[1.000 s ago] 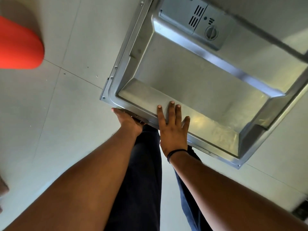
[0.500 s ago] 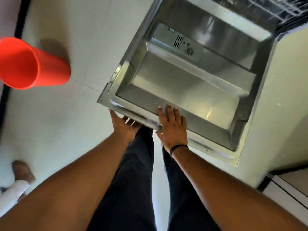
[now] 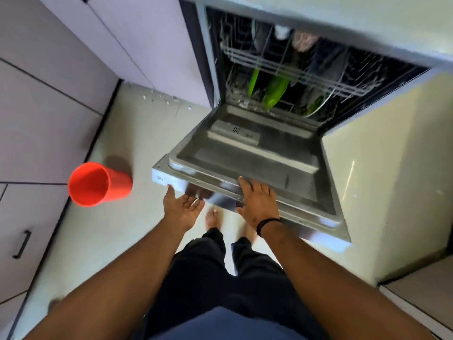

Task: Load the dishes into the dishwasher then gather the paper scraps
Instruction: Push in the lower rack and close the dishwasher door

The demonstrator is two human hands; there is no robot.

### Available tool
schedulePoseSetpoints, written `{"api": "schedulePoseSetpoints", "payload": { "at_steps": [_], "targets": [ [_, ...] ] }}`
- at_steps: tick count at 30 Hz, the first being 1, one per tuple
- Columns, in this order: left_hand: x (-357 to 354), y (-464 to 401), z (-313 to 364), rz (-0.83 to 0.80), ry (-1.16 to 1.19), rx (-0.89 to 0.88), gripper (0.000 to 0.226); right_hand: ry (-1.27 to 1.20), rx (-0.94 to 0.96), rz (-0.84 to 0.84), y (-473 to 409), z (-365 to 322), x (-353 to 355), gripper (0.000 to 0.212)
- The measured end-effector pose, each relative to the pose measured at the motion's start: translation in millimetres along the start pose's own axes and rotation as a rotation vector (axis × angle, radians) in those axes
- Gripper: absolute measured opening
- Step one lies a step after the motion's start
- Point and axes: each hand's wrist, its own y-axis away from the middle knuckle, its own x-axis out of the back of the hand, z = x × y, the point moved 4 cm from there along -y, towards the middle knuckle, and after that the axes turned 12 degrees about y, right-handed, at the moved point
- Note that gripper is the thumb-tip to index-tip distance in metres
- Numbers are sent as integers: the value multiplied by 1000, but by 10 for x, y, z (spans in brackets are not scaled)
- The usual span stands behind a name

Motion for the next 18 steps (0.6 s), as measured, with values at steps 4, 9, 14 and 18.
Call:
{"api": "schedulePoseSetpoints", "payload": {
  "at_steps": [4,9,14,18],
  "targets": [
    [-421,328,-9,1,17,-20,74,21,61,70,16,171,535,83],
    [-946,547,108,-28,-86,-35,60,47,48,108,-111,310,1097,84],
    [-1409,609,267,-34,-246,-85,48,32,80,182,-366,285,1627,78],
    [-1690,654,370,-48,-336,-64,35,-11,54,233,-599,361,1919,84]
  ]
}}
